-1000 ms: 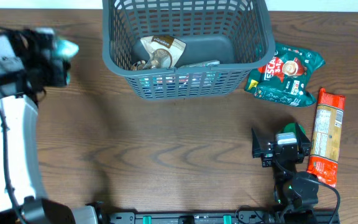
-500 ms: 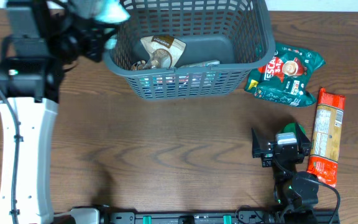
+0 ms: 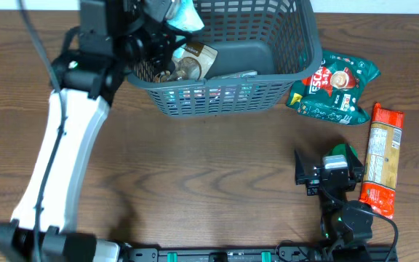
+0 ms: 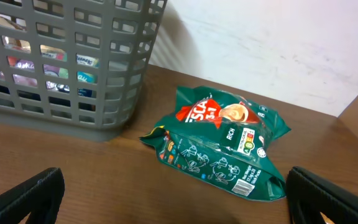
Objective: Pack container
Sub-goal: 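Lower the wipes packet into the basket and open the left gripper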
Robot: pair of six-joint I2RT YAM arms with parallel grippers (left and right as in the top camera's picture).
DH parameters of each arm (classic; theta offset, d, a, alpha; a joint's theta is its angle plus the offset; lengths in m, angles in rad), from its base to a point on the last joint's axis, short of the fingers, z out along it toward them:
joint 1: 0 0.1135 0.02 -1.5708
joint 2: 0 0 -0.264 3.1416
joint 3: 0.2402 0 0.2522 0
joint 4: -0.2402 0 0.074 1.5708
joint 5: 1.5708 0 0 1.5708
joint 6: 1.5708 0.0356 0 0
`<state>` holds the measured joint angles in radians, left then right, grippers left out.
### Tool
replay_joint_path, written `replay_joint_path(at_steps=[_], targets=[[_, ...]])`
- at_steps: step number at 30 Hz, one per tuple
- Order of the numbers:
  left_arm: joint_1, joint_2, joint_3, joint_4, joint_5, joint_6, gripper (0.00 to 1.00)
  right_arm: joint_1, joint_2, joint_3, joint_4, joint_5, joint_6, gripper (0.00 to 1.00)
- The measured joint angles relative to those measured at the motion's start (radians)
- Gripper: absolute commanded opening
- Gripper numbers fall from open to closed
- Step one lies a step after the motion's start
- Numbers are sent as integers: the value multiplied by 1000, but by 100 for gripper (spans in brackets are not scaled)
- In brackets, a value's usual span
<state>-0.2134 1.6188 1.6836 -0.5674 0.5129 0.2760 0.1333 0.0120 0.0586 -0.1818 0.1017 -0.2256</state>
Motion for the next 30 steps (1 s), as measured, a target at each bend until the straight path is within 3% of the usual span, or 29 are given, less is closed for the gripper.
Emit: replay_joint_path(at_steps=[19, 20, 21, 22, 26, 30], targets=[[0, 158, 0, 30, -99, -108, 6, 0, 0, 0, 0, 0, 0, 99], [0, 159, 0, 28, -100, -109, 17, 0, 0, 0, 0, 0, 0, 99], [0, 160, 0, 27, -101, -109, 37, 0, 0, 0, 0, 0, 0, 99], [0, 160, 0, 26, -101, -112, 50, 0, 0, 0, 0, 0, 0, 99], [0, 160, 0, 29, -91, -114, 75, 0, 0, 0, 0, 0, 0, 99], [0, 160, 0, 30, -66, -120, 84, 0, 0, 0, 0, 0, 0, 99]])
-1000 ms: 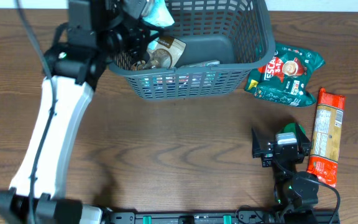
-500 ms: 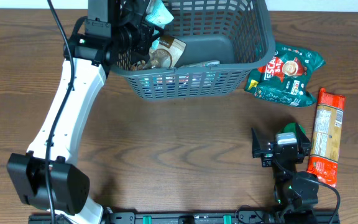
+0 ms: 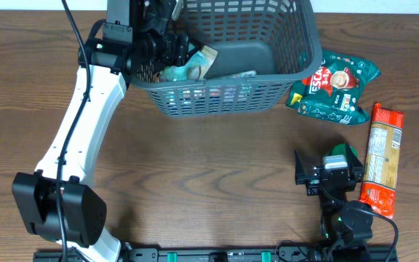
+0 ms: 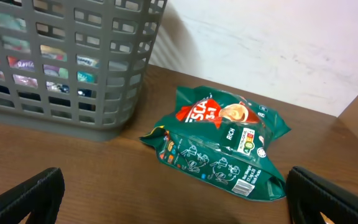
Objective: Pack container
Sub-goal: 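Lower the wipes packet into the basket and open the left gripper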
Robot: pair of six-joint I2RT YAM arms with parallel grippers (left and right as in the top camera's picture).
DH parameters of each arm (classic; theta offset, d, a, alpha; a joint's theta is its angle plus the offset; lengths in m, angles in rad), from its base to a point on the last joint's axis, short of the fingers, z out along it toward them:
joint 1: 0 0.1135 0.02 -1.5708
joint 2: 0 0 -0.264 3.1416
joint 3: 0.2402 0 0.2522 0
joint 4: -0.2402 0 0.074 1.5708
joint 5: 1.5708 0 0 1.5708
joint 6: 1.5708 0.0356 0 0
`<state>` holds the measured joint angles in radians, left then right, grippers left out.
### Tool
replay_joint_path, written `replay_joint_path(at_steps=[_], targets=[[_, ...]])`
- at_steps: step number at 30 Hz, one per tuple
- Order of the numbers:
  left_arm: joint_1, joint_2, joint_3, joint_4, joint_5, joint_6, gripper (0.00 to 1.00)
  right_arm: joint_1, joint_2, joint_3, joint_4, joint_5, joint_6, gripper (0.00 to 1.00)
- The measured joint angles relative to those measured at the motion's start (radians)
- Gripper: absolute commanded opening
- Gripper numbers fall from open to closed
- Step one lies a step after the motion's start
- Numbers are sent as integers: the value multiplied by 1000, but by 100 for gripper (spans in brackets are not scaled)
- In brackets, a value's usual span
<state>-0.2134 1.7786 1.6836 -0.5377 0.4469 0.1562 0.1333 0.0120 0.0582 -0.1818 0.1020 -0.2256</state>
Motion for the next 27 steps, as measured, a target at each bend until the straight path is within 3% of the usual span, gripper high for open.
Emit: replay_joint_path(at_steps=[11, 16, 21, 27], targets=[[0, -28, 0, 20, 21, -2, 86, 0, 0, 0, 0, 0, 0, 99], [0, -141, 8, 37, 11, -4, 75, 0, 0, 0, 0, 0, 0, 99], [0, -271, 54, 15, -142, -2, 75, 0, 0, 0, 0, 0, 0, 99], [68, -344, 71, -163, -412, -3, 77, 0, 0, 0, 0, 0, 0, 99]])
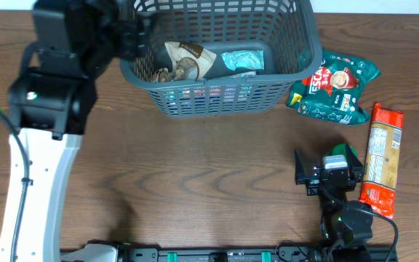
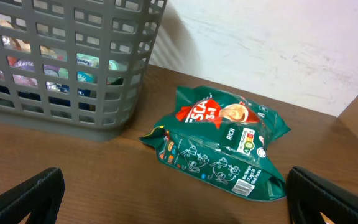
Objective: Pack container
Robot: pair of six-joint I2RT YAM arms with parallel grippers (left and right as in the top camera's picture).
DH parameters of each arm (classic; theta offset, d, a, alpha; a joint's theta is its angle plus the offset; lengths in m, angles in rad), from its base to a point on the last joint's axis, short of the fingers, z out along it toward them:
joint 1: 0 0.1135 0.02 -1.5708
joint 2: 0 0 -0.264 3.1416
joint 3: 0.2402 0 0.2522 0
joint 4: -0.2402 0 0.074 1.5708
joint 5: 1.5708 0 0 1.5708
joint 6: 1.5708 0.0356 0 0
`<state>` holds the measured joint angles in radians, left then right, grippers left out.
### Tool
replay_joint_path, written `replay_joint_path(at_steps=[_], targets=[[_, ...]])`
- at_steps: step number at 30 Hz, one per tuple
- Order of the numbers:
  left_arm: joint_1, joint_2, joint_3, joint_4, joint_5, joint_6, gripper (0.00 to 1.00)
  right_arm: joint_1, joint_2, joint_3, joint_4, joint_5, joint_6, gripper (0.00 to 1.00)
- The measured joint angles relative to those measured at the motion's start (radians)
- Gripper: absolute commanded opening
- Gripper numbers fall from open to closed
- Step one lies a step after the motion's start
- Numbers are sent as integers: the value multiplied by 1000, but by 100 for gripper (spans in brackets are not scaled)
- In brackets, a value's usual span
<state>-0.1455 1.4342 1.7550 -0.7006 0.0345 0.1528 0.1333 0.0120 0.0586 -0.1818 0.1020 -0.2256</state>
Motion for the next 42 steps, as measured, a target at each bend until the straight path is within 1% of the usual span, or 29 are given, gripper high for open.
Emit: replay_joint_path(at_steps=[2, 6, 10, 14, 17, 22, 33, 34, 35, 42], targets=[[56, 9, 0, -66, -68, -24, 77, 0, 0, 0, 0, 0, 0, 99], [193, 45, -1, -176, -143, -132, 93, 0, 0, 0, 0, 0, 0, 99], [343, 74, -2, -274, -177, -276, 100, 0, 0, 0, 0, 0, 0, 99], [458, 97, -2, -327, -193, -381, 99, 0, 0, 0, 0, 0, 0, 99], [512, 101, -5, -339, -199, -431, 99, 0, 0, 0, 0, 0, 0, 99], [550, 101, -6, -343, -200, -471, 99, 0, 0, 0, 0, 0, 0, 99], [550, 101, -6, -343, -199, -491, 99, 0, 0, 0, 0, 0, 0, 99], [550, 101, -6, -343, -199, -493, 97, 0, 0, 0, 0, 0, 0, 99], [550, 101, -6, -343, -199, -493, 99, 0, 0, 0, 0, 0, 0, 99], [550, 101, -6, -343, -200, -493, 99, 0, 0, 0, 3, 0, 0, 99]])
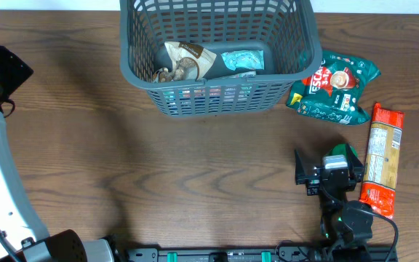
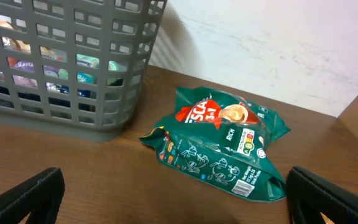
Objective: Pack container
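A grey mesh basket (image 1: 217,94) stands at the table's back middle, and its wall fills the upper left of the right wrist view (image 2: 61,68). Inside lie a brown packet (image 1: 184,62) and a teal packet (image 1: 242,60). A green coffee bag (image 1: 333,86) lies on the table right of the basket, ahead of my right gripper (image 2: 173,202). That gripper (image 1: 326,169) stands wide open with nothing between its fingers. My left arm's black head (image 1: 7,69) sits at the far left edge, its fingers hidden.
A long orange-red packet (image 1: 381,160) lies at the right edge, beside the right gripper. The left arm's white link runs down the left side. A pale wall (image 2: 278,43) rises behind the table's far edge.
My left arm has moved from beside the basket's left rim to the far left edge of the table. The basket's contents and the right arm have not changed.
My left gripper held a pale teal packet above the basket's left corner. Then it was down inside the basket with it. Then the packet lay in the basket's middle with the arm clear at the left. Now the arm is at the table's left edge.
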Robot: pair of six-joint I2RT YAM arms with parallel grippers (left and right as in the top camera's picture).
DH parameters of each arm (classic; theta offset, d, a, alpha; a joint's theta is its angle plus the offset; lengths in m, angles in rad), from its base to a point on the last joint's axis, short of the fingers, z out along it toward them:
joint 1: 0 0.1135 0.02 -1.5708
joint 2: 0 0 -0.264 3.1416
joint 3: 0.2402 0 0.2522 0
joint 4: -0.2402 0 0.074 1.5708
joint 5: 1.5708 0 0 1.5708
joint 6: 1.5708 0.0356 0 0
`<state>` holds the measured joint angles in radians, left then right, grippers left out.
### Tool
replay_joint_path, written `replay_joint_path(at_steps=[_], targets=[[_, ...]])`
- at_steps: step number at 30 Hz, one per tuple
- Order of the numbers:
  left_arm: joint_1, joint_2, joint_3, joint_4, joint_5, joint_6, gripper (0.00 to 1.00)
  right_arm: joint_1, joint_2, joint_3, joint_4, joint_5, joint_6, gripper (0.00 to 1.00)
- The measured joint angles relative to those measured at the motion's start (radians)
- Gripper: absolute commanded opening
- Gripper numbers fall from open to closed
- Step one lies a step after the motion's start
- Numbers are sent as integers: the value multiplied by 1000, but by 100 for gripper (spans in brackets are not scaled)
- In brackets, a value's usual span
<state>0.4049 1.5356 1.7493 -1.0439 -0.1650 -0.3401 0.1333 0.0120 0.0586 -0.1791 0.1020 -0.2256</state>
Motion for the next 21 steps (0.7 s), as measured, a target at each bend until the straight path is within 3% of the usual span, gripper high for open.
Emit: replay_joint_path(at_steps=[13, 21], targets=[[0, 0, 0, 0, 0, 0, 99, 0, 0, 2, 116, -22, 16, 99], [0, 0, 0, 0, 0, 0, 99, 0, 40, 175, -5, 80, 69, 99]])
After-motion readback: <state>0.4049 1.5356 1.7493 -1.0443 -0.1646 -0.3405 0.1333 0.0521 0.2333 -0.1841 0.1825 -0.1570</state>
